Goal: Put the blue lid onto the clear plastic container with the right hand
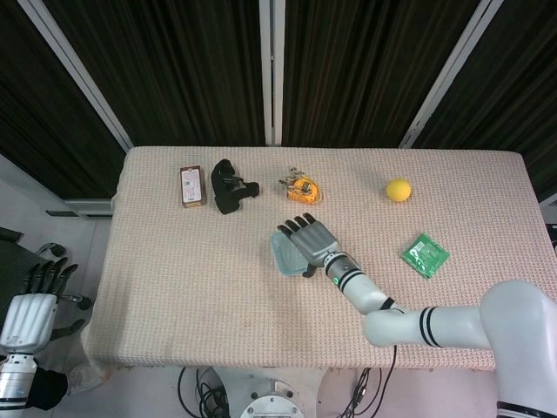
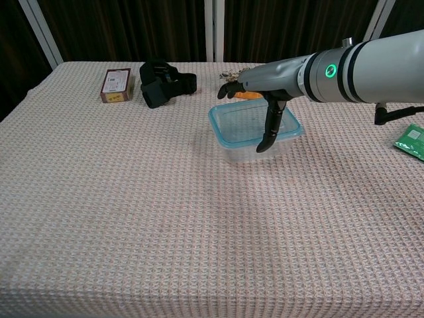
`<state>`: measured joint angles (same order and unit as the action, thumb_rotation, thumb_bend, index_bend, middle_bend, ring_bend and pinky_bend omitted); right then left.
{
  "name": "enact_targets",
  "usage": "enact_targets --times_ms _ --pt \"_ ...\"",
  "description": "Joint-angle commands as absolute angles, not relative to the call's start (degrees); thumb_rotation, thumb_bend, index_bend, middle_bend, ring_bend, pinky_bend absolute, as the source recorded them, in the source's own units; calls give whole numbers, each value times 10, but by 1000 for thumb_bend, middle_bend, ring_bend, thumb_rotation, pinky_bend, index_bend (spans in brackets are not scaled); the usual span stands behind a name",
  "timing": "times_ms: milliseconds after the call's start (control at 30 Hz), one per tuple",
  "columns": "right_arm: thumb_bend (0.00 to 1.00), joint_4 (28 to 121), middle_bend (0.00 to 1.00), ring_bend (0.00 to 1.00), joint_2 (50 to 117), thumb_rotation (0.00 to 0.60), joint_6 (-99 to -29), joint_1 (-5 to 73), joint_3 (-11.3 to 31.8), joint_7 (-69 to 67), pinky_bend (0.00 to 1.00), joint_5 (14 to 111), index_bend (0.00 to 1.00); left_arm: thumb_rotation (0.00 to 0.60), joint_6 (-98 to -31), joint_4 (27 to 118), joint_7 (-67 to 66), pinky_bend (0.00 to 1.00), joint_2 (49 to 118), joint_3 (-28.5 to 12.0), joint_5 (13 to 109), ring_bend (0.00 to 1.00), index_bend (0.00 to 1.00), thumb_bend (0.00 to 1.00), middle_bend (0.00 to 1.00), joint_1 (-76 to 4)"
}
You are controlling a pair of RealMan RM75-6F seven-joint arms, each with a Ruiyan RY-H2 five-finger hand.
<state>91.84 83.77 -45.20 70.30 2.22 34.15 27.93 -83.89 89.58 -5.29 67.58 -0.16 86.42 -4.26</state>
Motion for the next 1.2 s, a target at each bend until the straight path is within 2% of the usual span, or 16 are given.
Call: enact_targets --times_ms 33,200,400,533,1200 --pt "0 927 21 0 832 600 -458 699 23 337 0 287 0 600 -839 896 -53 0 676 -1 864 0 135 75 30 -42" --pt "0 982 9 0 793 600 -493 670 17 321 0 343 0 600 -842 894 -50 0 676 0 865 0 134 75 30 -39" --pt "0 1062 145 0 737 600 -542 598 -15 275 0 447 0 600 -845 888 -42 0 679 2 864 0 134 74 30 -35" --pt "0 1069 176 0 724 600 -551 561 -33 247 0 497 0 600 -842 885 -39 0 681 2 865 0 134 75 30 -37" --pt "0 1014 181 0 760 600 -511 532 -25 259 0 501 0 600 -848 887 -41 0 683 3 870 0 134 74 30 -35"
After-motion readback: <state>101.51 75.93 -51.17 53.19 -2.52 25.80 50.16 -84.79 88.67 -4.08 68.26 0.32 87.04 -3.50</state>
